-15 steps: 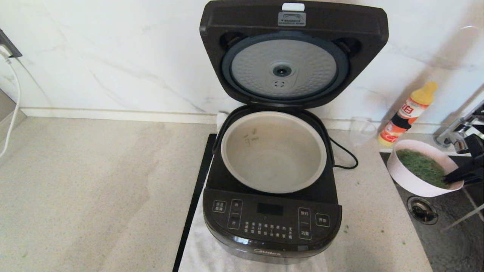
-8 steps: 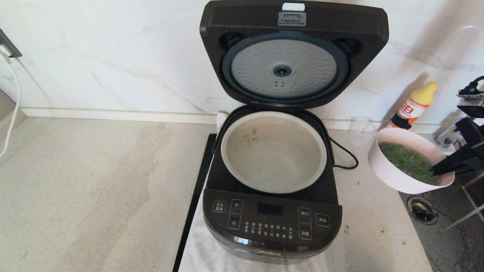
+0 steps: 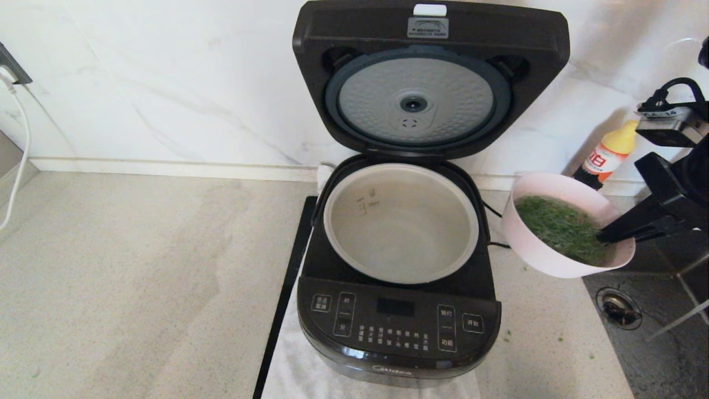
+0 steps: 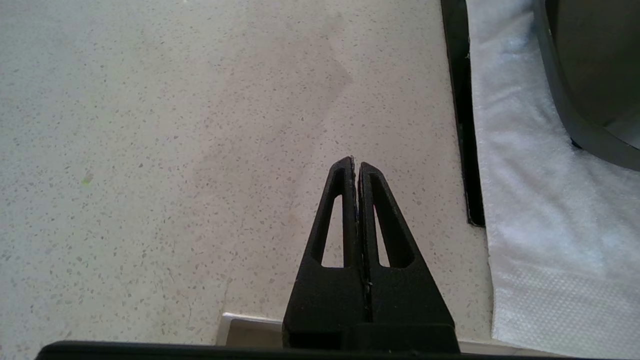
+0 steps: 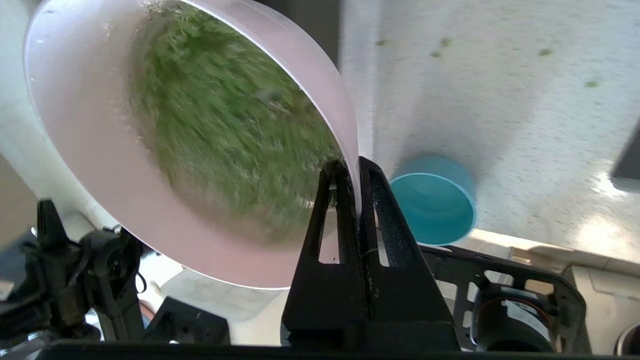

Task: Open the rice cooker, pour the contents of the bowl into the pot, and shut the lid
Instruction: Pour the water from the bowl into the rice cooker

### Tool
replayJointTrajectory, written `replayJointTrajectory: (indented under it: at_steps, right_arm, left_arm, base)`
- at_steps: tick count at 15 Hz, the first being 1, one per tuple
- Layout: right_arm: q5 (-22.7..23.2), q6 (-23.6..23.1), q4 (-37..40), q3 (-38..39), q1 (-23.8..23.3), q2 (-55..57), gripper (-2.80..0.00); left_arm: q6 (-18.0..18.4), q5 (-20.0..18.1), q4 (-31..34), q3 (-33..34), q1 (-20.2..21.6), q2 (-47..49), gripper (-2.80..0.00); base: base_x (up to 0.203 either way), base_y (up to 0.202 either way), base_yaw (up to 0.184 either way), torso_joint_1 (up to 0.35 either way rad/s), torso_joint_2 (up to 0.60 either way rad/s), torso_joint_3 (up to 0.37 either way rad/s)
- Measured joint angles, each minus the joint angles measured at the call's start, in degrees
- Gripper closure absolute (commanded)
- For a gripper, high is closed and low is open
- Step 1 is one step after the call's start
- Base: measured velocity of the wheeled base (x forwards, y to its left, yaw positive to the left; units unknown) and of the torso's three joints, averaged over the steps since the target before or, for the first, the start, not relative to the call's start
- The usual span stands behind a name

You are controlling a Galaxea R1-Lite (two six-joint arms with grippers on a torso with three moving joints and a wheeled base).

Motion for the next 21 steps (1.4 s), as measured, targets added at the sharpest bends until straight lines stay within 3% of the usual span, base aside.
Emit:
replayJointTrajectory:
  at_steps: [4, 9, 21]
  right_arm:
    - [-0.65, 2.75, -3.19, -0.2, 6.06, -0.06, 0.0]
    - [-6.13, 6.17, -7.56, -0.24, 13.61, 1.01, 0.0]
    - [-11.54, 9.62, -14.11, -0.33, 23.59, 6.35, 0.0]
  left_arm:
    - [-0.01, 0.01, 0.01, 0.02, 0.0, 0.0, 0.0]
    - [-0.02, 0.04, 0.0, 0.02, 0.0, 0.0, 0.0]
    - [-0.02, 0.01, 0.0, 0.0, 0.0, 0.0, 0.0]
  base:
    - [0.0, 0.0, 0.0, 0.0, 0.0, 0.0]
    - [0.0, 0.0, 0.0, 0.0, 0.0, 0.0]
    - [0.0, 0.0, 0.0, 0.0, 0.0, 0.0]
